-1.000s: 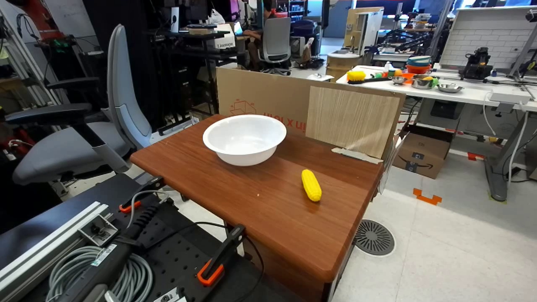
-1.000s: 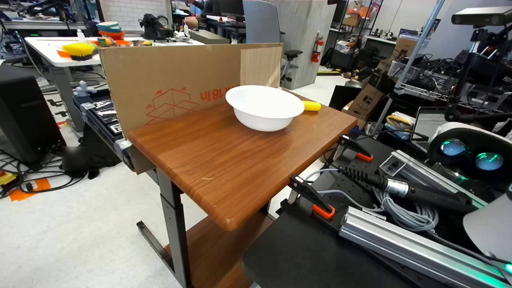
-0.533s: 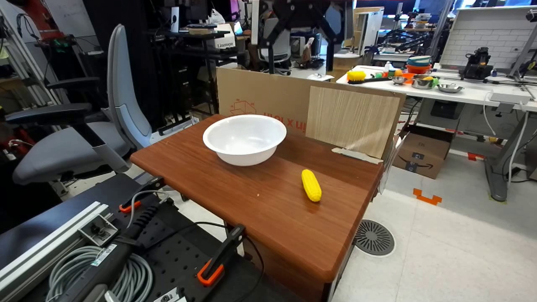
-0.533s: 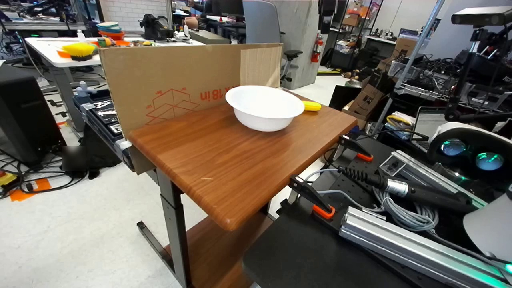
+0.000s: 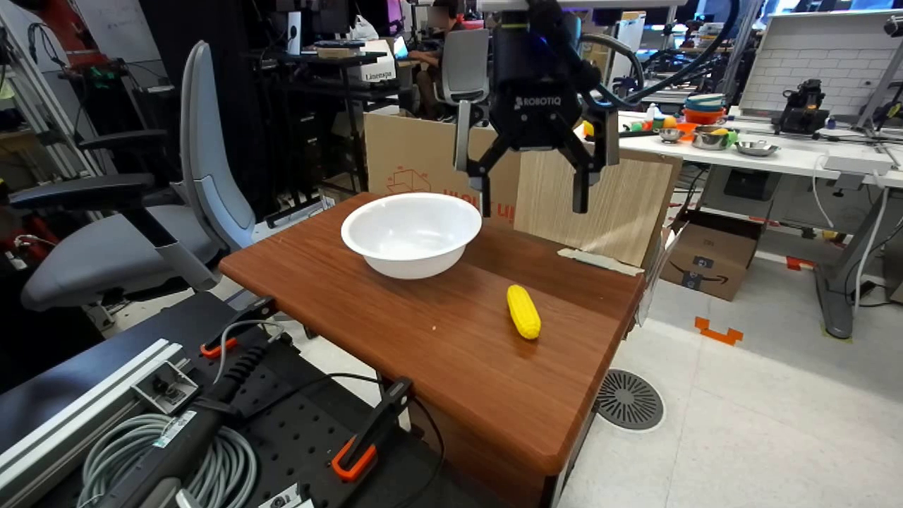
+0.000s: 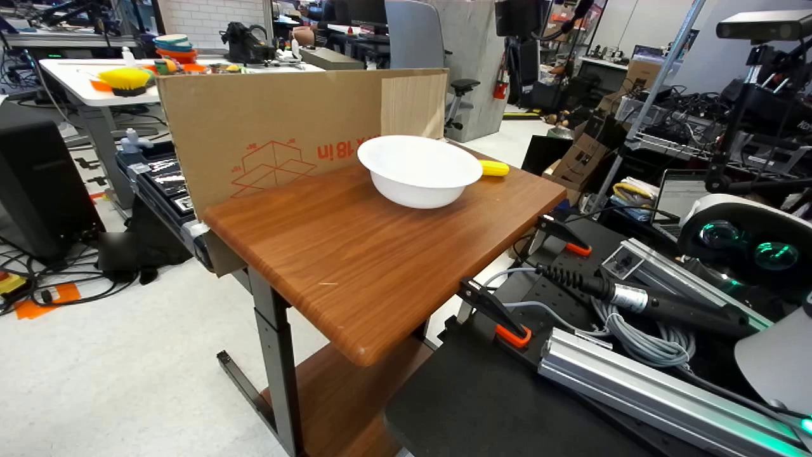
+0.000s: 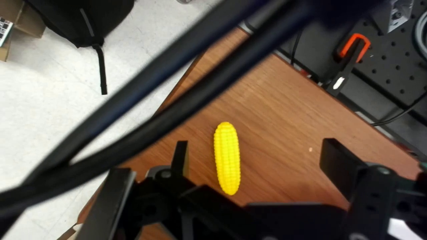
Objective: Place the cob in the white basin
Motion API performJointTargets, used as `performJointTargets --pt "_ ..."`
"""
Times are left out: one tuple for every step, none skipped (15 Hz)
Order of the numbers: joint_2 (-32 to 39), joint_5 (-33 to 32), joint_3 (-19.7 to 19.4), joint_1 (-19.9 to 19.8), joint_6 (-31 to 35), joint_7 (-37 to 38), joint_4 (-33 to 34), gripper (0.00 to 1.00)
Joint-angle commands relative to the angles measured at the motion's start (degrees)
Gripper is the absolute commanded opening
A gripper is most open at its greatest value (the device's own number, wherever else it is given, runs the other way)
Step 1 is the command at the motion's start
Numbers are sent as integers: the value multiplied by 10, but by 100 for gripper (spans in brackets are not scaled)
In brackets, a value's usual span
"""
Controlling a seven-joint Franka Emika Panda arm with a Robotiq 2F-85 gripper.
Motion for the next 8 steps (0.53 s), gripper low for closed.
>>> performJointTargets --pt "54 -25 2 -4 71 56 25 100" --pt "67 -28 1 -4 93 74 26 100" --pt "76 -29 1 -5 105 86 26 100" --pt "85 -32 0 -5 111 96 26 100" --pt "92 -33 0 -7 116 102 24 100" --pt "98 -35 1 -8 119 107 22 100" --pt "101 -34 1 -11 120 108 18 100" --pt "104 -34 0 -13 121 110 16 100"
